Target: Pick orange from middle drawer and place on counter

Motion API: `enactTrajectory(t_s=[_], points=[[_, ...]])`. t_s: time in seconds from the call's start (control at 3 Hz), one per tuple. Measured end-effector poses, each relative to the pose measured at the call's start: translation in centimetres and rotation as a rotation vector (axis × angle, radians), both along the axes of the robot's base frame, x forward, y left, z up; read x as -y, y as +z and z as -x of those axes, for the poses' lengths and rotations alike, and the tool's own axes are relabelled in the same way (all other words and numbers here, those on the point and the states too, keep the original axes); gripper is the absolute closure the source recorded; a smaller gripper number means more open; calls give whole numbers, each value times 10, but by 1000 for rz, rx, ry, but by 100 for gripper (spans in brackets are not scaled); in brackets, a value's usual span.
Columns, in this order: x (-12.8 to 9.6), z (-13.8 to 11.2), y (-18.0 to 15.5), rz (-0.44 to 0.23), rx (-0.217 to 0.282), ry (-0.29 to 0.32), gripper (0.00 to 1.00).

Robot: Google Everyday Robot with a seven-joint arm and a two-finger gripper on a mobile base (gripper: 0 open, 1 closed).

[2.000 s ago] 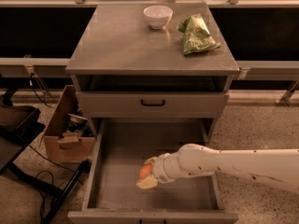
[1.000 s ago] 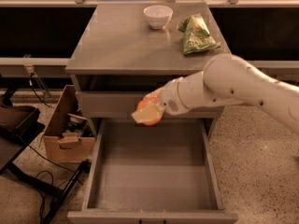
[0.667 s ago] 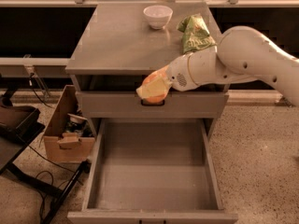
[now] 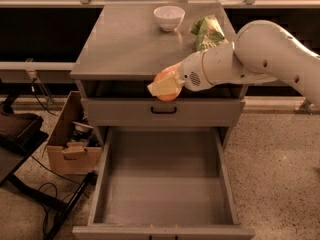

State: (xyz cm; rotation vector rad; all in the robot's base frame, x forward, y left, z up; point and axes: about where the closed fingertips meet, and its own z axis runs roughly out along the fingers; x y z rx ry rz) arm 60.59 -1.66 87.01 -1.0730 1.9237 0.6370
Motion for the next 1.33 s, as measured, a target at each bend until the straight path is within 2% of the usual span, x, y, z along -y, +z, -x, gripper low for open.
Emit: enactTrajectory(t_s=[0.33, 0.67, 1.0, 1.33], points=[[-2, -25, 14, -9, 32, -16, 100], [-5, -74, 55, -49, 104, -47, 100], [-23, -125, 66, -94, 151, -11, 100], [-70, -188, 23, -167, 112, 68, 100]])
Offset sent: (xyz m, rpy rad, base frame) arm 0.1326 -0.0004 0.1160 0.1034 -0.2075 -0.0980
